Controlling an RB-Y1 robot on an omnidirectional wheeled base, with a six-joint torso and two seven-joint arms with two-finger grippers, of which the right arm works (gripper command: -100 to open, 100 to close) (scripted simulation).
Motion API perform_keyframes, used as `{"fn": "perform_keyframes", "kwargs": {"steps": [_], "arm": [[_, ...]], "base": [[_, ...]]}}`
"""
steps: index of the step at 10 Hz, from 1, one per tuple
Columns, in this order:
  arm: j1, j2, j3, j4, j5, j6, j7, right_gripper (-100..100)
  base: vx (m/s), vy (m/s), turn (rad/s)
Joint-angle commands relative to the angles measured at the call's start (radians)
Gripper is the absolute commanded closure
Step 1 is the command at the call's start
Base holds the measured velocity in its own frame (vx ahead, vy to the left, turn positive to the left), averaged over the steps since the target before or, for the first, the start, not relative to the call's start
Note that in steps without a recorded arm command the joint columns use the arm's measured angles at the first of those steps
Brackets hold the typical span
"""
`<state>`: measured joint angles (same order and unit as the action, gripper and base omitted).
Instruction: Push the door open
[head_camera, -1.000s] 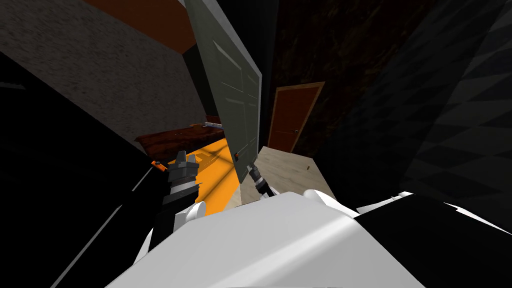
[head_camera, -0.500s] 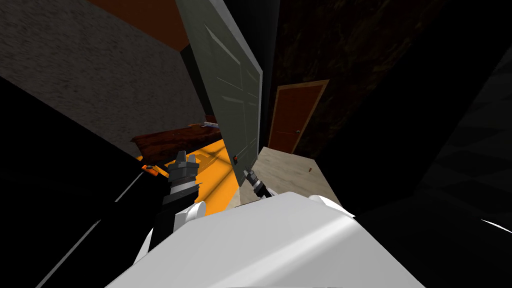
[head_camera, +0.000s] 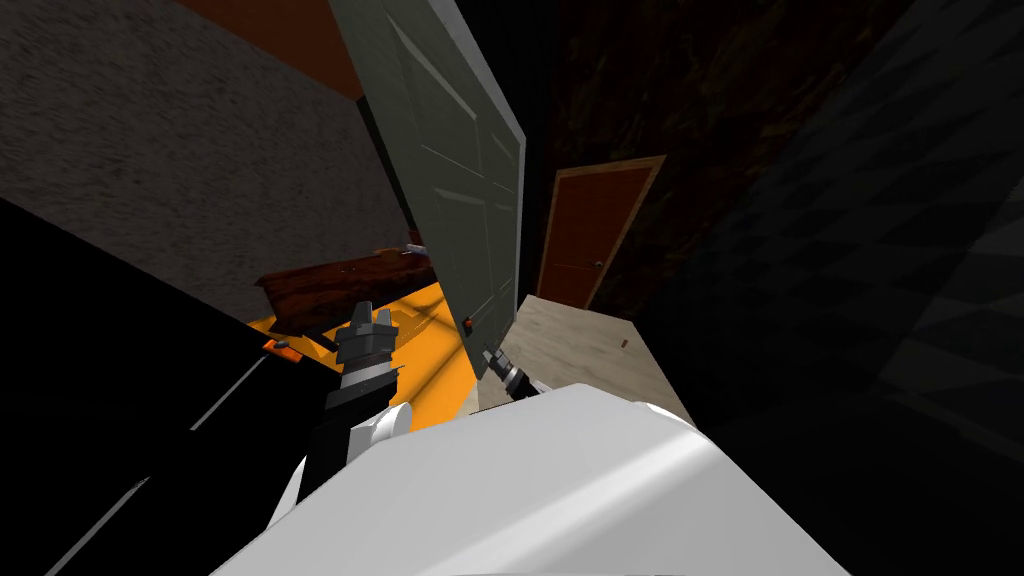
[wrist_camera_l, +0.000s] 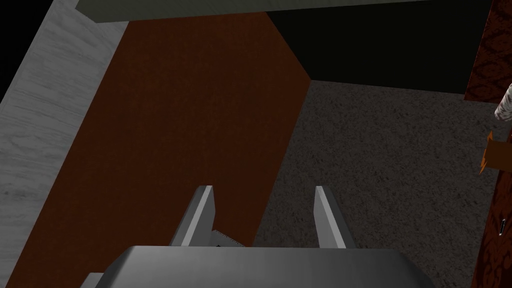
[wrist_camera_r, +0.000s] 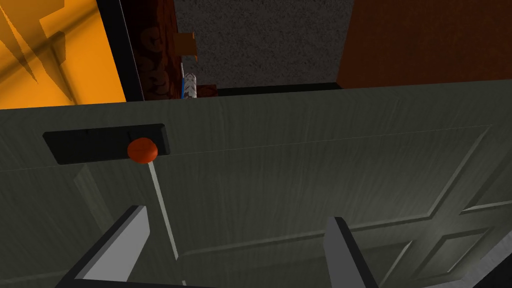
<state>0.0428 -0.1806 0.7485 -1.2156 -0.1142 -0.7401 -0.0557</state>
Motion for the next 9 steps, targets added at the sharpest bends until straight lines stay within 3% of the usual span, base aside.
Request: {"fn": "perform_keyframes", "kwargs": {"steps": [1, 9], "arm": [[-0.017, 0.001, 0.022, 0.035, 0.000, -0.004, -0.005, -100], [-0.081, -0.013, 0.126, 0.176, 0.000, -0.018, -0.031, -100]], "base": [[0.095, -0.014, -0.001], [0.109, -0.022, 0.002]]}}
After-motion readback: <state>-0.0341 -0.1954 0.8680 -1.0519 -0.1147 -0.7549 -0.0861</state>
